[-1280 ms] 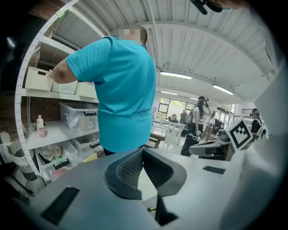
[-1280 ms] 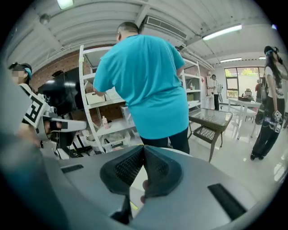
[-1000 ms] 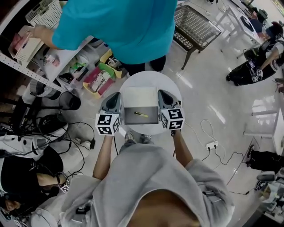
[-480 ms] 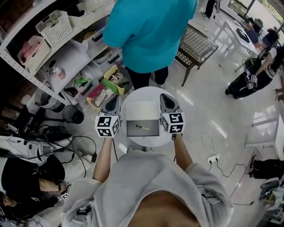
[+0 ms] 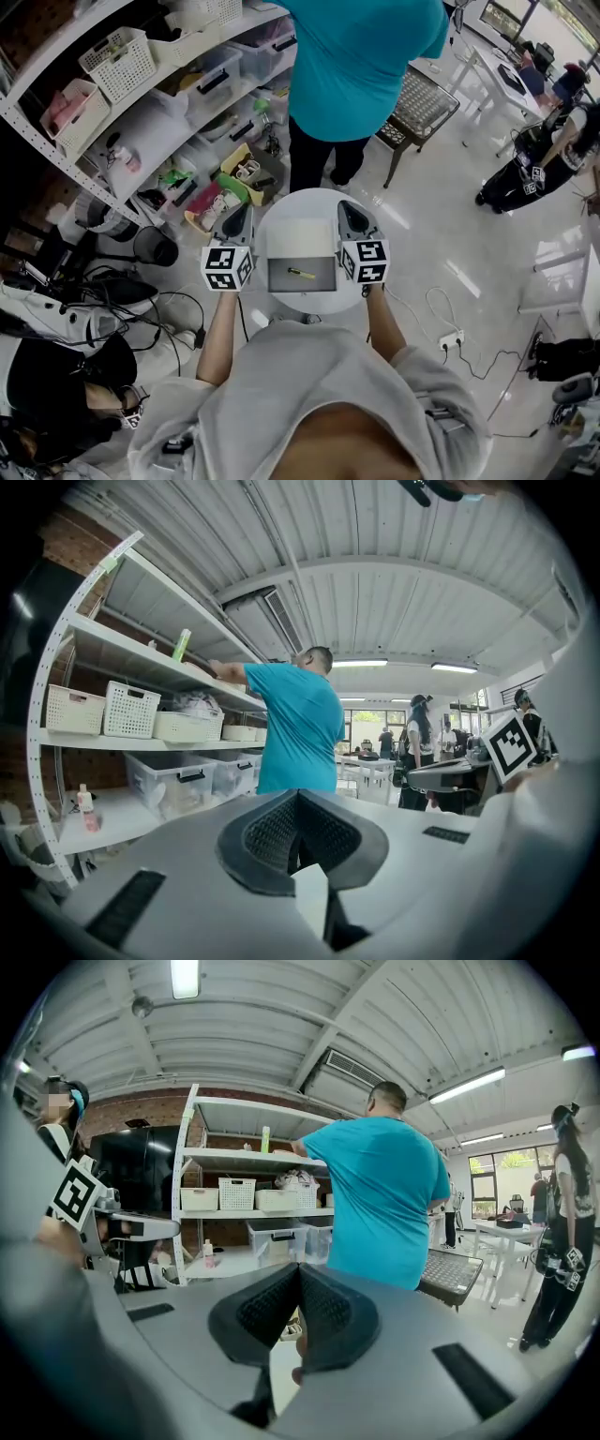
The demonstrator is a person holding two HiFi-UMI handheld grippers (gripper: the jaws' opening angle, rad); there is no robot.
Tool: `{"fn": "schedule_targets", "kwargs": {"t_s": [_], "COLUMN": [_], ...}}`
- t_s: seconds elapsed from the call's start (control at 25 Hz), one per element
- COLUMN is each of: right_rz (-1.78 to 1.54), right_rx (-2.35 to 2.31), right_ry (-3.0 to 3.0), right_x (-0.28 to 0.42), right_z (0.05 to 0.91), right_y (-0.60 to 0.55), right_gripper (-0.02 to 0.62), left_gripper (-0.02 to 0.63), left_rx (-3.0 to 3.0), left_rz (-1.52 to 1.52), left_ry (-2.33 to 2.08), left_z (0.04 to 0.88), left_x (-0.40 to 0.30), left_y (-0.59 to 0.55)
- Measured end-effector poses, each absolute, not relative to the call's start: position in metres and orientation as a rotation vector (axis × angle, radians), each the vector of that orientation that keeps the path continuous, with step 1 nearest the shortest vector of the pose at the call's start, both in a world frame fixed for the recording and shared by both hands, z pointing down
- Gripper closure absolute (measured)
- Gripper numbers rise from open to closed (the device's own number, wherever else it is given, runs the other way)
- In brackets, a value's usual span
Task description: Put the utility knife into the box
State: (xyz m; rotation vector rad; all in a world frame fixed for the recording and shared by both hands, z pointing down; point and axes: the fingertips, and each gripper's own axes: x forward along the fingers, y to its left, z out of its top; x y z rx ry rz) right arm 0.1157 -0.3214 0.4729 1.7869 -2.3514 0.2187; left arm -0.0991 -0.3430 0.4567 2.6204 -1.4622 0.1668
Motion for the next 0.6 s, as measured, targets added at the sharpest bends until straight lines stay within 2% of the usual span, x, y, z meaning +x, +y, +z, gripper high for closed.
{"fn": "schedule_targets", "kwargs": {"t_s": [0.6], "right_rz": [0.231], "right_rx": [1.764], "right_ry": [-2.341], "right_x": [0.1104], "right_z": [0.4786], "right_y": [-0.3182], "right_gripper": [0.566], "left_gripper": [0.586], "left_rx": [2.613], "left_rz": [0.174], "left_ry": [-1.464], "left_z": [0.4592], "left_x": [-0.1037], "left_y": [-0.3420]}}
